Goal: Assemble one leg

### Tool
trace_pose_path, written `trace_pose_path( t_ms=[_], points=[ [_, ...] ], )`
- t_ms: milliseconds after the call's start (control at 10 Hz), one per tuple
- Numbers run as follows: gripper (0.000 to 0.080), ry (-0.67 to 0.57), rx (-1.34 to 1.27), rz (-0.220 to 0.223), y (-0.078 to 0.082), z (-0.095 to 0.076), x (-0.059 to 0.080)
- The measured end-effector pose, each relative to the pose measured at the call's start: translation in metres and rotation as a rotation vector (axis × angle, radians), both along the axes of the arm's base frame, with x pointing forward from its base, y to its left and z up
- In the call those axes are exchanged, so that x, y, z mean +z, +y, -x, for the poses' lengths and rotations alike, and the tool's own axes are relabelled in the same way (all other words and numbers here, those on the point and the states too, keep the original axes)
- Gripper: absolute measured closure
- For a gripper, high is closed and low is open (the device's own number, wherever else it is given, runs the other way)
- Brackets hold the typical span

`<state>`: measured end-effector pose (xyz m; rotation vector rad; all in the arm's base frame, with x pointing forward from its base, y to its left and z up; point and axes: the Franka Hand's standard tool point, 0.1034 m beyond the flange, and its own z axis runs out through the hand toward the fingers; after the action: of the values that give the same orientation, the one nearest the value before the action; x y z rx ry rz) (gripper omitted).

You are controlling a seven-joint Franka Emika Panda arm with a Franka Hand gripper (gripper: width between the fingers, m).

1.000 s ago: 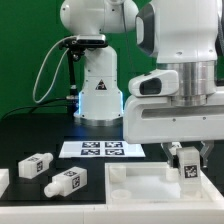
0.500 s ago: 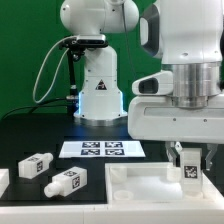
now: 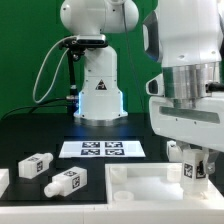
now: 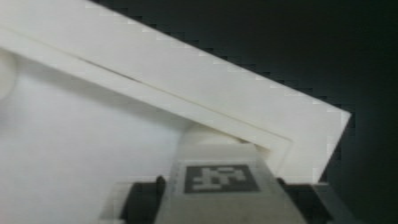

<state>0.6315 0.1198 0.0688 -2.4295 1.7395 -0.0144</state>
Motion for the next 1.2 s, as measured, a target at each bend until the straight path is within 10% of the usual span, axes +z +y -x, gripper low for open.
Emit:
trace_pose_path(
  t_ms=[300,500,1200],
  points=[
    [0.0472,-0.014,0.105,0.011,0.000,0.000,0.000],
    [0.0184,-0.061,0.450,0.057,-0.001,-0.002,0.004],
    [0.0150,-0.145,1.340,0.215,-0.008,-0.007,0.011]
  ],
)
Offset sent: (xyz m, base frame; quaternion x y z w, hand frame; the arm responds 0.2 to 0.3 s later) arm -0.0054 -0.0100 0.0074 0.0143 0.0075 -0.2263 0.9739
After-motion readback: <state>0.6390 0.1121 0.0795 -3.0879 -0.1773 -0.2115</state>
